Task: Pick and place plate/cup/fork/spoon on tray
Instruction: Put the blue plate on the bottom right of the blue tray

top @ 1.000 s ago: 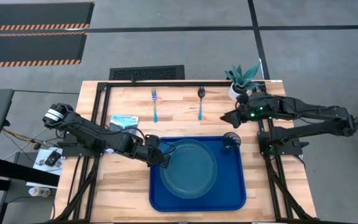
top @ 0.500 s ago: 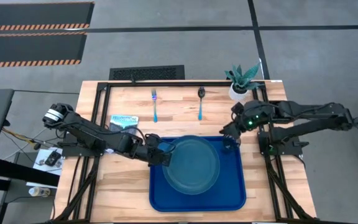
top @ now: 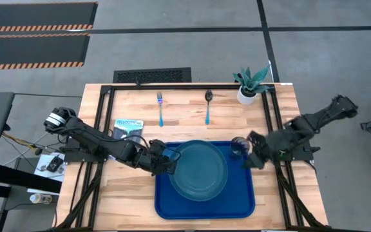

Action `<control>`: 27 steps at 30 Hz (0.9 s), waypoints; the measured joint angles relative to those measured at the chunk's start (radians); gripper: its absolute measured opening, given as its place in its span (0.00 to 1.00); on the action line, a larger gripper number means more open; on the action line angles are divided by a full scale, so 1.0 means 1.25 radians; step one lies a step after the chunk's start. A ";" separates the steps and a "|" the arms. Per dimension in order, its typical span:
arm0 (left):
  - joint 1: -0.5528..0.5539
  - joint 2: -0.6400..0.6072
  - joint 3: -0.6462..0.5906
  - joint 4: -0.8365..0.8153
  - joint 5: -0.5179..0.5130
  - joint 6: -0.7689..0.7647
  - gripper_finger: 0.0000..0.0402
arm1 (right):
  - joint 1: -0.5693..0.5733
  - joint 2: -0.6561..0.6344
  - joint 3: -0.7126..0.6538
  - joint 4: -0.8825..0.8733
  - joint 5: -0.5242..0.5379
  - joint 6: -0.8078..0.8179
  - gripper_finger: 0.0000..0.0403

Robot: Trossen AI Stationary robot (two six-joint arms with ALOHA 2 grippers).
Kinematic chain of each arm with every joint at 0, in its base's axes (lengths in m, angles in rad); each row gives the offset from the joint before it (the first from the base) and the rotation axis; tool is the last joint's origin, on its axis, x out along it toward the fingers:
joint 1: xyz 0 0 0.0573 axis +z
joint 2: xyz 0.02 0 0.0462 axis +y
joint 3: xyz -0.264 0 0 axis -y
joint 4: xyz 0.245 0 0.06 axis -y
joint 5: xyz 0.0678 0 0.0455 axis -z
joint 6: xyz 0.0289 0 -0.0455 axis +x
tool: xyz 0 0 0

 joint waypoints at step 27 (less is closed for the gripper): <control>-0.047 0.013 0.000 0.066 -0.051 -0.168 0.00 | 0.479 0.046 0.000 -0.083 0.136 0.228 0.65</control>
